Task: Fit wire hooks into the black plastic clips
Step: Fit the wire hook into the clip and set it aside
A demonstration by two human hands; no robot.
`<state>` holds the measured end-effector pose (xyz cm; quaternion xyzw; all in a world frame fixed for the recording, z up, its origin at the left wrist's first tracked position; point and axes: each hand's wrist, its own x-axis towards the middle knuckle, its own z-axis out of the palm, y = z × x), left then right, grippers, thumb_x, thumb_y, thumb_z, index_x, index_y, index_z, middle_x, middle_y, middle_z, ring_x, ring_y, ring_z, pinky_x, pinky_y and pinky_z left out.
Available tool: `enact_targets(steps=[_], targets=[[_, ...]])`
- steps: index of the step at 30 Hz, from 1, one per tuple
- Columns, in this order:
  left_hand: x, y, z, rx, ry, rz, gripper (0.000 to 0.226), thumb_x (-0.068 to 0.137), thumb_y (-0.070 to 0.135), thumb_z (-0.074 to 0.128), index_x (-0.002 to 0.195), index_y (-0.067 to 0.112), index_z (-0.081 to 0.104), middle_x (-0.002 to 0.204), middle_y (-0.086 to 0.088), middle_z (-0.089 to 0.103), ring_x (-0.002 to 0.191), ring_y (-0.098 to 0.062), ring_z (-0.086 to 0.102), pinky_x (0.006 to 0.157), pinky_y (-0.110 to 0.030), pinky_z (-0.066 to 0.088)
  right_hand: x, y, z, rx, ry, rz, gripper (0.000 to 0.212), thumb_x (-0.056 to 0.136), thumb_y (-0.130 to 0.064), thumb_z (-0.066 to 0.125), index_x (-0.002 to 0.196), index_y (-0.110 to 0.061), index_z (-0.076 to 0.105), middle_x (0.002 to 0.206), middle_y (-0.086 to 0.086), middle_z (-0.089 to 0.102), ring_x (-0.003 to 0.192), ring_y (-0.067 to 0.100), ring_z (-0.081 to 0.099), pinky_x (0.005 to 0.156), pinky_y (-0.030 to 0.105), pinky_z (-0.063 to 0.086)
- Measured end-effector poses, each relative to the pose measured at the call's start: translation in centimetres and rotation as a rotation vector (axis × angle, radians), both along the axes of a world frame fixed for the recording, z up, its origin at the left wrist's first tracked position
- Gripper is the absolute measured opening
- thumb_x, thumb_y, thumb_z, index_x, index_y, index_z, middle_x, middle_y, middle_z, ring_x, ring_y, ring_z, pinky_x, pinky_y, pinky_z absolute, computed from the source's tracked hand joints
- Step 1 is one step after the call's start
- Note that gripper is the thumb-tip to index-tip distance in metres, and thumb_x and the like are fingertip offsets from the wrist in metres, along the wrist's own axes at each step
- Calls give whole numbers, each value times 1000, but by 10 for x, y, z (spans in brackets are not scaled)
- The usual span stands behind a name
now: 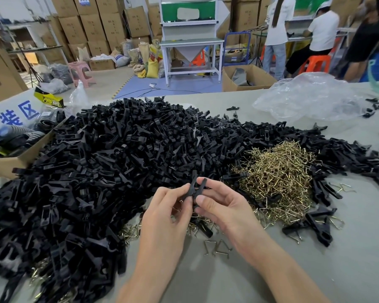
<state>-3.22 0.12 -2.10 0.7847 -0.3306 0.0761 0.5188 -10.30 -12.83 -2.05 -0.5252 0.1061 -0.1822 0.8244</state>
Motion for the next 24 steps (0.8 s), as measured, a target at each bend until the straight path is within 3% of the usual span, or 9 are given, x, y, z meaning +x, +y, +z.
enact_targets(steps=[3,8,11,13,15,19,22,24], targets=[[-2,1,0,42,-51,-8,25,95,25,62,119,24,70,96,16,59,83,-9,62,66,-20,49,2,-1,-3,-8,4,-16,34,79,-17,77,111,-28,76,114,8,75,108,22,72,85,24,57],[-9,0,-3,90,-43,-110,47,96,46,45,138,26,57,108,21,53,86,-5,60,67,-12,44,2,-5,-3,71,3,-72,45,69,-22,83,113,-24,75,109,12,76,100,27,74,80,33,57],[-10,-1,-5,106,-59,-134,53,94,53,52,142,32,50,114,25,48,99,-1,58,76,-13,48,0,-6,-2,71,-20,-55,43,72,-20,83,113,-26,75,97,6,76,91,18,72,74,22,57],[-10,-2,-5,94,-74,-120,47,93,50,56,139,41,49,110,25,46,97,-1,57,77,-11,46,0,-5,-1,44,-26,-48,39,76,-19,80,114,-28,76,99,5,75,100,18,72,85,23,56],[-8,-3,-4,78,-91,-99,41,95,39,58,134,48,49,103,22,48,92,-2,57,74,-8,44,0,-3,-2,-9,-31,-32,40,77,-27,80,117,-27,75,114,8,74,114,20,68,95,25,53],[-5,-3,-7,27,-57,-72,50,92,17,70,126,51,57,96,21,57,92,2,60,74,-2,41,1,0,-3,-88,-44,41,34,88,-34,72,120,-23,73,123,9,72,121,24,65,98,27,52],[-6,-3,-7,14,29,-81,55,94,19,67,133,53,48,100,29,66,91,6,64,75,-3,42,1,-1,-3,-83,-30,-4,36,85,-37,76,116,-20,75,121,10,73,119,27,66,101,33,53],[-5,0,-4,84,-27,-80,49,96,30,59,138,48,40,100,31,66,83,4,63,68,-11,44,0,-4,-1,-82,-7,-57,31,82,-35,78,111,-24,77,116,8,75,113,25,70,95,29,55]])
